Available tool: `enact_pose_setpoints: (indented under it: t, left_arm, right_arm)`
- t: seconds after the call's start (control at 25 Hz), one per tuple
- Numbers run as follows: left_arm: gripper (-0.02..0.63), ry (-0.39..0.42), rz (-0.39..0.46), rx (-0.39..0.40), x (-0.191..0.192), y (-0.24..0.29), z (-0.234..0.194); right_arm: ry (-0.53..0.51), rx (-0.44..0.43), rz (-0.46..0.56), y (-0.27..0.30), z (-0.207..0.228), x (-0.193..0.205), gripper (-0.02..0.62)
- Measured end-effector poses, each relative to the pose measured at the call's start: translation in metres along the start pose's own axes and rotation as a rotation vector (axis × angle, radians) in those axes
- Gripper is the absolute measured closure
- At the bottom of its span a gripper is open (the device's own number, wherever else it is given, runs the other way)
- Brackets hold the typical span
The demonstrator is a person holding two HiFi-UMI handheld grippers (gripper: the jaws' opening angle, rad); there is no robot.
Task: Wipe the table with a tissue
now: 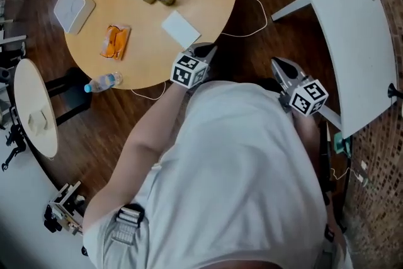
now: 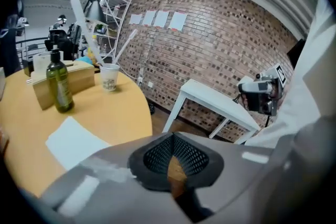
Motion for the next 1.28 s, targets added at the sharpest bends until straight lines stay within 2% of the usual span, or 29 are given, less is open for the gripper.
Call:
enact_pose_setpoints:
  t: [0.24, 0.4, 0.44, 0.6, 0.8, 0.96, 1.08, 1.28]
  left_arm:
    - [0.600, -0.046, -0.015, -0.140, 0.012, -0.023, -0.058]
    - [0.598, -0.007, -0.059, -0.206, 0.014, -0.032, -0.091]
    - [0.583, 0.014, -0.079, -0.218, 0.013, -0.032, -0.098]
    - [0.450, 0.093, -0.159, -0.237, 0.009, -0.023, -0.126]
    - [0.356, 0.151, -0.261, -0.262, 0.018, -0.011, -0.148]
    - [0.363, 0.162, -0.309, -0.263, 0.024, -0.003, -0.155]
    - [0.473, 0.166, -0.323, -0.252, 0.032, -0.001, -0.153]
    - [0.579, 0.191, -0.326, -0.261, 0.035, 0.005, -0.142]
  right_arm:
    - [-0.026, -0.071, -0.036, 0.029, 0.012, -0.022, 0.588]
    - [-0.011, -0.098, -0.046, 0.038, 0.024, -0.031, 0.588]
    - [-0.006, -0.101, -0.051, 0.039, 0.026, -0.033, 0.588]
    - [-0.012, -0.095, -0.071, 0.041, 0.036, -0.044, 0.588]
    - [0.023, -0.039, -0.058, 0.028, 0.054, -0.045, 0.588]
    - [0.049, -0.001, -0.051, 0.016, 0.059, -0.040, 0.588]
    - [0.056, 0.011, -0.043, 0.016, 0.061, -0.039, 0.588]
    - [0.076, 0.032, -0.033, 0.017, 0.064, -0.039, 0.588]
Point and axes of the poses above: the fingertips, and each gripper's own axes: y forward along the fingers, z to its right, x out of its underside, the point moved 6 cm from there along -y, backward along the fingers, and after that the axes turned 5 degrees about -x, right-handed, at the moved point
